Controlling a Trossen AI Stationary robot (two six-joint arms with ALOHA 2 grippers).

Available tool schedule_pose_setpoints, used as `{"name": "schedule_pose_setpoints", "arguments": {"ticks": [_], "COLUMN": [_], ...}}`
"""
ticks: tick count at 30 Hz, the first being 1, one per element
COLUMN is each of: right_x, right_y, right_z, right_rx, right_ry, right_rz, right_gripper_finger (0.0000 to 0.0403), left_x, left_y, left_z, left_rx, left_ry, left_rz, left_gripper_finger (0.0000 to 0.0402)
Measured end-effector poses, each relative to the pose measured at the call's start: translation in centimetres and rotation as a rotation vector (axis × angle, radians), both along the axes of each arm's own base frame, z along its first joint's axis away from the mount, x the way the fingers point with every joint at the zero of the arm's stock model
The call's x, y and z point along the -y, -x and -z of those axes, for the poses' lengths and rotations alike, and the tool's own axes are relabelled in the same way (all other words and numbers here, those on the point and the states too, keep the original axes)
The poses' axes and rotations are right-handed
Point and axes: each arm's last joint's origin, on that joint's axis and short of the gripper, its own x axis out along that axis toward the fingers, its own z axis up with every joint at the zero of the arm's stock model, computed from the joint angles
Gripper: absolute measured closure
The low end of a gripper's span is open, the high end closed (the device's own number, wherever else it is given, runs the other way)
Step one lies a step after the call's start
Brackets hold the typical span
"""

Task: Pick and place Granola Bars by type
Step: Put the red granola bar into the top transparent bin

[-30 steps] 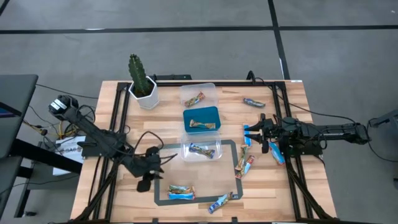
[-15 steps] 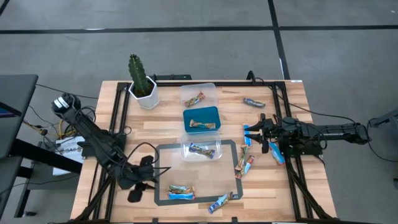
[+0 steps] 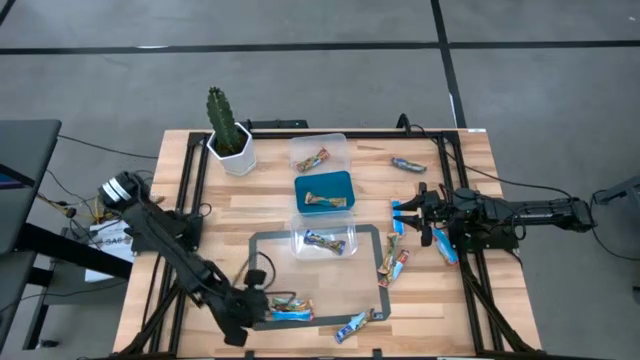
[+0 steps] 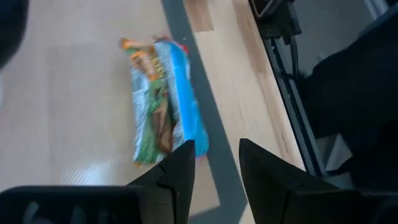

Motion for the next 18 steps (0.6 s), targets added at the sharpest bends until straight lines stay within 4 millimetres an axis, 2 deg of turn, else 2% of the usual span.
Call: {"name": "schedule_pose_setpoints", "arguments": {"ticks": [8,18], "right_x": [0.0,0.0], "right_y": [0.0,0.0], "right_z": [0.0,0.0], "right_rx": [-0.001,0.0], "right_ry": [0.0,0.0], "right_rz": [0.0,0.0], "right_gripper_finger": [0.0269,0.0268], "left_x": [3.0,1.8], "left_y": [-3.0,-4.2], "left_z": [0.9,1.5], "left_rx": [-0.028,-0.101], "left_ry": [-0.132,-0.181], "left_rz": [0.079,0.022], "left_gripper_finger": [0.0285,0.0273]}}
